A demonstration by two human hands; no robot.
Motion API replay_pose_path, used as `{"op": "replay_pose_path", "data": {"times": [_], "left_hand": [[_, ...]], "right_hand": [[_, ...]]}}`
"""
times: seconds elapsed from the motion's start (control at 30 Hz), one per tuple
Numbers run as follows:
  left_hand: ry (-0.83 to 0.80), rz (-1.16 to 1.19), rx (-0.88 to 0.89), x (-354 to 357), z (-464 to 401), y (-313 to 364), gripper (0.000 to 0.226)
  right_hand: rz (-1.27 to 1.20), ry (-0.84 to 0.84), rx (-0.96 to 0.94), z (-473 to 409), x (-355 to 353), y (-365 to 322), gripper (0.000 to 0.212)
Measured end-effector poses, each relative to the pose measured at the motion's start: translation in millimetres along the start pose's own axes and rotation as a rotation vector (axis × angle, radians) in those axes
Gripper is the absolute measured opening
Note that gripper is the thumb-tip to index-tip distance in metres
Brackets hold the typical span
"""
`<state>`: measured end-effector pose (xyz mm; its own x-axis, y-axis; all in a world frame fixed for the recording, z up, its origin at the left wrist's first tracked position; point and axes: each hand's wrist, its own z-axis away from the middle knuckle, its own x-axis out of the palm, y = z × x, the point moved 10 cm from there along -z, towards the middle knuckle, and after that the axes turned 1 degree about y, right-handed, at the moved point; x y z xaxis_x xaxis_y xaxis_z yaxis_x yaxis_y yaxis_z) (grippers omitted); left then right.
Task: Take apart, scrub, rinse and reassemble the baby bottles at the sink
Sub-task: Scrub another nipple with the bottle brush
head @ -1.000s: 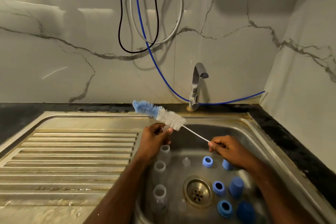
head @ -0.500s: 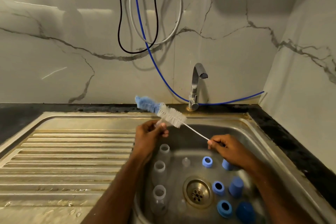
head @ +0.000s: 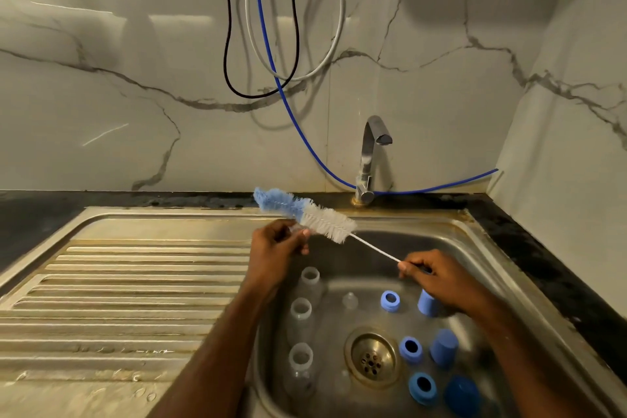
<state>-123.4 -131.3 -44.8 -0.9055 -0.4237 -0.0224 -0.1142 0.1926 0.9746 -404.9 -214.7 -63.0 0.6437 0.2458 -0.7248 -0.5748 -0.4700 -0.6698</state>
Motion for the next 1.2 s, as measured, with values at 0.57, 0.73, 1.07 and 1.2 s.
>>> {"op": "replay_pose_path", "data": {"times": [0.57, 0.73, 1.07, 1.2], "left_hand": [[0.049, 0.099, -0.067, -10.8, -3.1, -15.9, 0.018], [-0.196, 0.093, -0.089, 39.3, 9.8, -21.6, 0.013], [-0.151, 0.633, -0.231, 42.7, 5.6, -22.7, 0.033], [-0.248, 0.471, -0.202, 72.1, 15.2, -34.7, 0.032]], "right_hand": [[-0.065, 0.024, 0.011, 5.4, -5.9, 2.9, 0.023], [-0.022, -0.017, -0.051, 0.3, 29.6, -34.8, 0.021], [-0.150, 0.009, 0.014, -2.4, 13.7, -1.9, 0.026], [-0.200, 0.008, -0.010, -3.7, 32.3, -20.7, 0.024]]}}
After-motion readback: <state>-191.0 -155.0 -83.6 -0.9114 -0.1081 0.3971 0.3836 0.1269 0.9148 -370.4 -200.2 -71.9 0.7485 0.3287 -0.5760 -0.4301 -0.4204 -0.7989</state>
